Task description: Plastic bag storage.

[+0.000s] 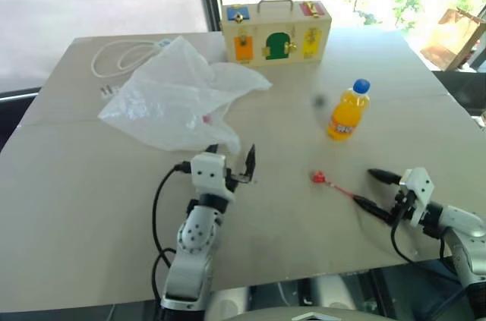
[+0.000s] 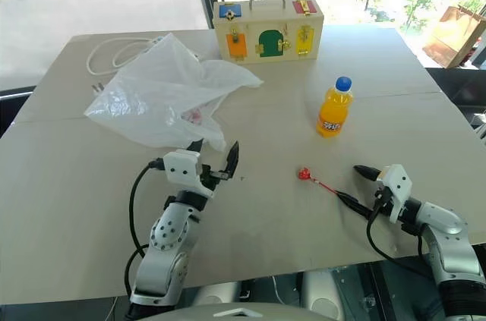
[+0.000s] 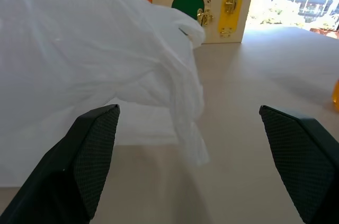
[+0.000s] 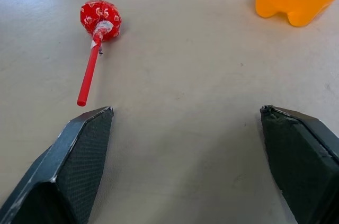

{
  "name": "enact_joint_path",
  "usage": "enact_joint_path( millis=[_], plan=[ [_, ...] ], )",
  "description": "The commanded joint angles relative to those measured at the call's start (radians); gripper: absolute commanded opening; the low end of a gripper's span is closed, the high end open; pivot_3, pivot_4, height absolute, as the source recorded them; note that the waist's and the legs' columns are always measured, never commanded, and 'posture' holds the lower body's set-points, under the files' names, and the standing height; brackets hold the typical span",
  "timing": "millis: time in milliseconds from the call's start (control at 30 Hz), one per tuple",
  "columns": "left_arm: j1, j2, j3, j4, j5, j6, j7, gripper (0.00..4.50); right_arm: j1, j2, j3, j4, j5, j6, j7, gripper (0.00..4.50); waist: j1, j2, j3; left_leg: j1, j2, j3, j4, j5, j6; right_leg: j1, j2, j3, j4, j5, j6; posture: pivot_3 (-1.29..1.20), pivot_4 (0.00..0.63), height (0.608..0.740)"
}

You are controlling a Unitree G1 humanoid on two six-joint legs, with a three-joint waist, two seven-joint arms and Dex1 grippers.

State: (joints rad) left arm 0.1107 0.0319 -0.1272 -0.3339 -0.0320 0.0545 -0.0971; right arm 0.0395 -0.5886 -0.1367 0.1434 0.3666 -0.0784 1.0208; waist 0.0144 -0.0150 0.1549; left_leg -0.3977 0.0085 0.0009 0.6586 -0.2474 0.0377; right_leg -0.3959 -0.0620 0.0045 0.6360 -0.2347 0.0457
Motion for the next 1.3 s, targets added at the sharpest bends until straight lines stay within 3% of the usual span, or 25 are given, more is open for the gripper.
enact_joint_path(
  millis=[33, 500, 633, 833, 867, 1100, 1300],
  plan=[
    [-0.022, -0.007, -0.009, 0.024, 0.005, -0.018, -0.004, 4.45, 0.013, -0.017, -0.036, -0.026, 0.014, -0.009, -0.003, 4.50, 0.000, 0.000, 0.000, 0.000, 0.000, 0.000, 0.000, 0.000, 0.000, 0.000, 0.000, 0.000, 0.000, 0.000, 0.000, 0.00, 0.150, 0.739],
    [-0.157, -0.052, 0.041, 0.182, -0.070, -0.072, -0.030, 4.45, 0.002, -0.015, -0.051, -0.031, 0.008, -0.013, -0.029, 4.50, 0.000, 0.000, 0.000, 0.000, -0.001, 0.000, 0.000, 0.000, 0.000, 0.000, 0.000, 0.000, 0.000, 0.001, 0.002, 0.00, 0.150, 0.739],
    [-0.154, -0.049, 0.065, 0.173, -0.067, -0.082, -0.019, 3.36, 0.000, -0.008, -0.043, -0.024, 0.005, -0.019, -0.031, 4.50, 0.000, 0.000, 0.000, 0.000, -0.001, 0.000, 0.000, 0.000, 0.000, 0.000, 0.000, 0.000, 0.000, 0.001, 0.001, 0.00, 0.150, 0.739],
    [-0.158, -0.047, 0.083, 0.173, -0.070, -0.092, -0.018, 0.32, -0.008, 0.005, -0.031, -0.019, -0.002, -0.023, -0.033, 4.50, 0.000, 0.000, 0.000, 0.000, -0.001, 0.000, 0.000, 0.000, 0.000, 0.000, 0.000, 0.000, 0.000, 0.001, 0.002, 0.00, 0.150, 0.739],
    [-0.160, -0.046, 0.085, 0.174, -0.071, -0.090, -0.017, 0.02, -0.008, 0.007, -0.030, -0.018, -0.003, -0.023, -0.033, 4.50, 0.000, 0.000, 0.000, 0.000, -0.001, 0.000, 0.000, 0.000, 0.000, 0.000, 0.000, 0.000, 0.000, 0.001, 0.002, 0.00, 0.150, 0.739],
    [-0.143, -0.024, 0.088, 0.136, -0.069, -0.080, -0.023, 0.02, -0.012, 0.017, -0.028, -0.015, -0.006, -0.030, -0.033, 4.50, 0.000, 0.000, 0.000, 0.000, -0.001, 0.000, 0.000, 0.000, 0.000, 0.000, 0.000, 0.000, 0.000, 0.001, 0.002, 0.00, 0.150, 0.739],
    [-0.017, 0.090, 0.123, -0.043, -0.092, -0.028, -0.085, 0.02, -0.008, 0.029, -0.021, -0.093, 0.052, 0.056, -0.028, 4.50, -0.003, 0.001, 0.000, 0.000, 0.000, 0.000, 0.000, 0.000, 0.000, -0.001, 0.000, 0.000, 0.001, 0.001, 0.001, 0.00, 0.150, 0.739]
  ],
)
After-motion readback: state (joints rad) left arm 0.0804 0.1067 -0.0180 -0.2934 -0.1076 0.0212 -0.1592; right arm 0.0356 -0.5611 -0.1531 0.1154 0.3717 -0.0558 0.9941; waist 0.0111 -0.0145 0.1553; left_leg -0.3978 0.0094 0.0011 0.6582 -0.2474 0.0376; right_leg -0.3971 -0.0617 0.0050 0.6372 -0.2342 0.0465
